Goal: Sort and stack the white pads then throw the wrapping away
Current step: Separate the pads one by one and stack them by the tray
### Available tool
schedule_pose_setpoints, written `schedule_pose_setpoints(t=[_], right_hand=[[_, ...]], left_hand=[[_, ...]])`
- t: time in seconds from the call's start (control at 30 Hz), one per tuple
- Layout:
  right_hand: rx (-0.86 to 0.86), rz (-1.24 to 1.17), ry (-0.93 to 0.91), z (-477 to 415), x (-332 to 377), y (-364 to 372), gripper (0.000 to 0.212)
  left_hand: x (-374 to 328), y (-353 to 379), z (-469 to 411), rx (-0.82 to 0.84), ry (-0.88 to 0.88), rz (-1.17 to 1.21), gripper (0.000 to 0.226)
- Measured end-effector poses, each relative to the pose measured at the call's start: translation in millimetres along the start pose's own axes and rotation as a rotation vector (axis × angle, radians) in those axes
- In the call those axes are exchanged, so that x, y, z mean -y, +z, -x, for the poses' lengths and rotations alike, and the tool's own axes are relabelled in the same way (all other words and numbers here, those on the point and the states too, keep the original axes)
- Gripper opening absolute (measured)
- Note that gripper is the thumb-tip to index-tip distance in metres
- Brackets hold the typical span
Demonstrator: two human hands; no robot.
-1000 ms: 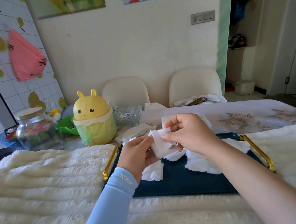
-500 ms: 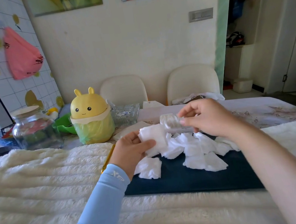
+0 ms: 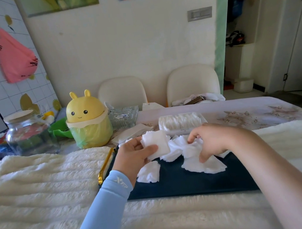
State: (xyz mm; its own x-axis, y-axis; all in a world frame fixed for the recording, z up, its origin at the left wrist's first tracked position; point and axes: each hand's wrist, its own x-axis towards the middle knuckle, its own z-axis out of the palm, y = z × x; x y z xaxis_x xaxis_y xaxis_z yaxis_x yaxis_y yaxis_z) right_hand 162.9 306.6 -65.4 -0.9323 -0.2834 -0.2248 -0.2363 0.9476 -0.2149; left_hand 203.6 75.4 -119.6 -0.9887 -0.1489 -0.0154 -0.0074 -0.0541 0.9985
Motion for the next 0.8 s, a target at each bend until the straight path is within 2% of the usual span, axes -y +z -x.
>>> schedule_pose_setpoints(t=[0.1, 0.2, 0.3, 0.33, 0.43, 0.5, 0.7, 0.8], right_hand=[[-0.075, -0.021, -0.016, 0, 2, 2, 0.062], [-0.240, -0.077, -0.045, 0, 2, -4, 0.059], [-0.386, -0.287, -0.181, -1, 4, -13, 0.051], [-0.372, -0.430, -0.249, 1, 7, -14, 0.047], [-0.168, -0.894, -0.423, 10, 24, -13, 0.033], [-0.117, -1.042, -0.438, 9, 32, -6, 0.030], [-0.213, -1.057, -0.399, -3, 43, 13, 0.022], [-0.300, -1.028, -0.368, -4, 49, 16, 0.020]], left_hand=[[1, 0, 0, -0.007, 0.017, -0.032, 0.035], [1, -1, -2, -0.025, 0.027, -0.049, 0.031], [0, -5, -3, -0.100, 0.040, -0.038, 0.025], [0, -7, -4, -0.138, 0.047, -0.035, 0.024], [-2, -13, -5, -0.227, 0.062, -0.034, 0.020], [-2, -13, -4, -0.212, 0.036, -0.026, 0.020], [-14, 2, 10, -0.014, -0.046, 0.168, 0.019], [-14, 4, 12, 0.050, 0.018, 0.058, 0.035]])
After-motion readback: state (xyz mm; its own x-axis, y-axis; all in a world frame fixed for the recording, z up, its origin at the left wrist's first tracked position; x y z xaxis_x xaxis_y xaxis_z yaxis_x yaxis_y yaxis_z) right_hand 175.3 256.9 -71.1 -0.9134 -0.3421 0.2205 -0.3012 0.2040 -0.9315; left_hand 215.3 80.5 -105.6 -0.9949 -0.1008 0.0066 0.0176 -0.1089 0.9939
